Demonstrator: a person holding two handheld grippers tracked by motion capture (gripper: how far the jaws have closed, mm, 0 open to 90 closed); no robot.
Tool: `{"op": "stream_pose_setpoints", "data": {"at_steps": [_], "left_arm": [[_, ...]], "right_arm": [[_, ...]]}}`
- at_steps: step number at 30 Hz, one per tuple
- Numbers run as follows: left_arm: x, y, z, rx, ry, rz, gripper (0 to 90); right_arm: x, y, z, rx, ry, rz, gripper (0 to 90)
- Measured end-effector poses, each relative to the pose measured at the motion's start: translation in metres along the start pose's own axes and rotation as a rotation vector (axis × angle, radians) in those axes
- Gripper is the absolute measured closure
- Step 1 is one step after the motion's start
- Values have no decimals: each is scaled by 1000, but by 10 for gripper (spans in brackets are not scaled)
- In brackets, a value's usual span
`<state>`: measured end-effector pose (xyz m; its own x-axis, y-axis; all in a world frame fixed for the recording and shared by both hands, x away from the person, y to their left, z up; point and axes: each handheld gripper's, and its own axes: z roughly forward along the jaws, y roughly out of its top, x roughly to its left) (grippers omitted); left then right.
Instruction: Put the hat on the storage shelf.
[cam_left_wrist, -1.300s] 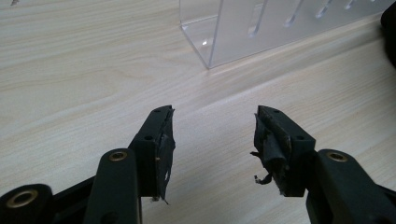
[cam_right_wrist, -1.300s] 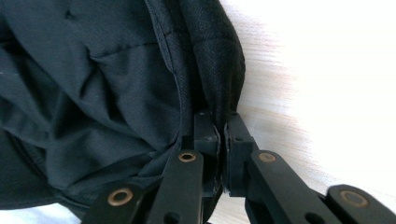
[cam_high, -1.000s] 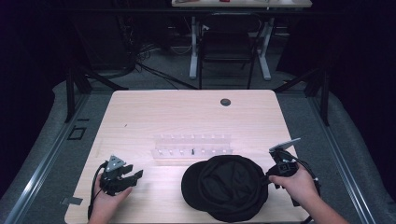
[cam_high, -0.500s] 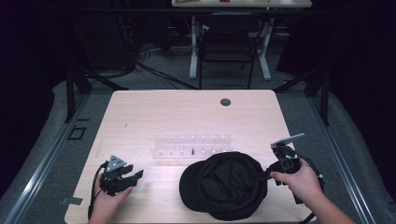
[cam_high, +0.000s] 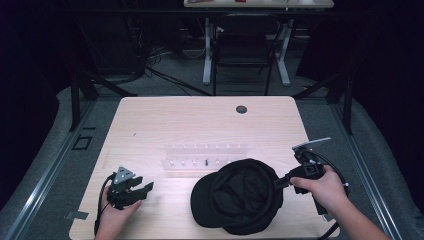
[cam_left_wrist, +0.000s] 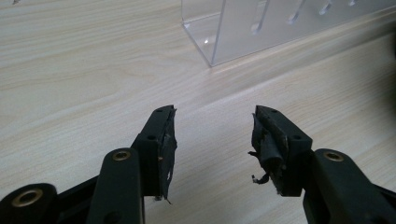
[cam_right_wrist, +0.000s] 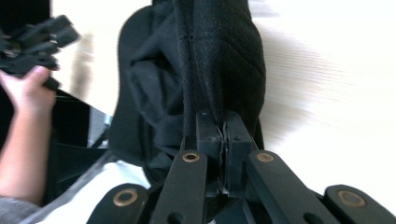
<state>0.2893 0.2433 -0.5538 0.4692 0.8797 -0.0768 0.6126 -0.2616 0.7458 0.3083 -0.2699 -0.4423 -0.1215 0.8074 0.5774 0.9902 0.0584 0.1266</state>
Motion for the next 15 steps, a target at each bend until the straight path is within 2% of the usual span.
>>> {"op": "stream_pose_setpoints", "data": {"at_steps": [6,8,11,14,15], "left_arm": [[0,0,0,1,0,0,491],[0,0,0,3,0,-1,491],[0,0,0,3,-1,-1,491],[0,0,0,-2,0,-5,492],[0,0,0,-2,0,-5,492]], "right_arm": [[6,1,-8,-8,74,12,883],[8,3,-11,-5,100,-10,883],[11,4,-14,-7,120,-14,883],[18,4,-17,-13,170,-19,884],[18,4,-17,-13,170,-19,884]]}}
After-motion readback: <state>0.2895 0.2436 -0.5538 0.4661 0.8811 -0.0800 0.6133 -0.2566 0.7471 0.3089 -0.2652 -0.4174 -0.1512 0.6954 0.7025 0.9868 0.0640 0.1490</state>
